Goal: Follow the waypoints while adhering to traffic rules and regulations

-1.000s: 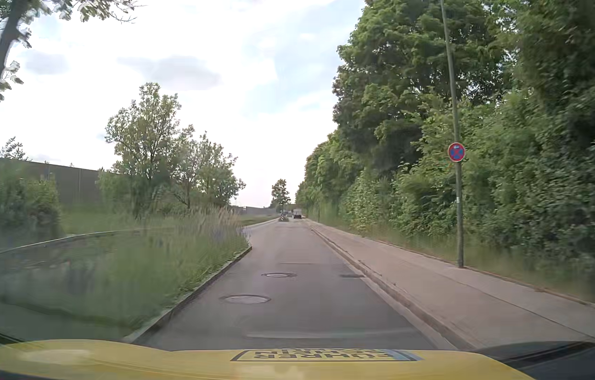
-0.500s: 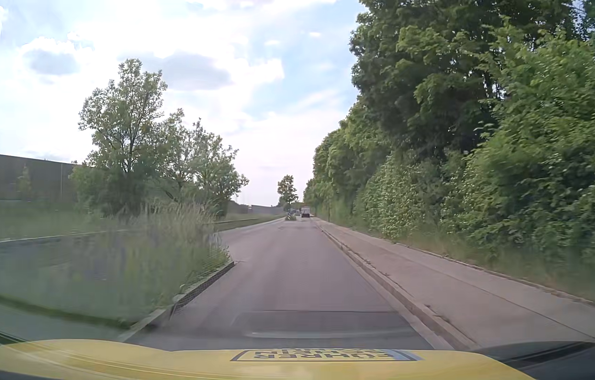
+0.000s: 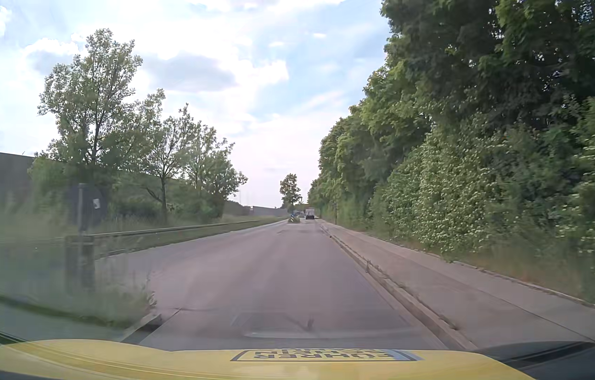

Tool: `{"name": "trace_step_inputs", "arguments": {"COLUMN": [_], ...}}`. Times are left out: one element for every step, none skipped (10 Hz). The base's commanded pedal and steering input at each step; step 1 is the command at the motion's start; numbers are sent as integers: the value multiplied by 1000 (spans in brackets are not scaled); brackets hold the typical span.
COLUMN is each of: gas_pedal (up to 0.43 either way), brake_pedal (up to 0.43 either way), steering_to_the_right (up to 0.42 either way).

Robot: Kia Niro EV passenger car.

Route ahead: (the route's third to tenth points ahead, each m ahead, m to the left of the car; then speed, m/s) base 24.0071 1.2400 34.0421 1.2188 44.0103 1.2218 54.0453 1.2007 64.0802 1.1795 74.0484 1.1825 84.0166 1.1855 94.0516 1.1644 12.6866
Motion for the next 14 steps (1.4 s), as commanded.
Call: {"name": "trace_step_inputs", "arguments": {"gas_pedal": [79,79,67,67,67,59,59,59,59,59,59,59,59,59], "brake_pedal": [0,0,0,0,0,0,0,0,0,0,0,0,0,0], "steering_to_the_right": [-4,-4,-4,-5,-4,-1,1,1,1,1,1,1,1,1]}}
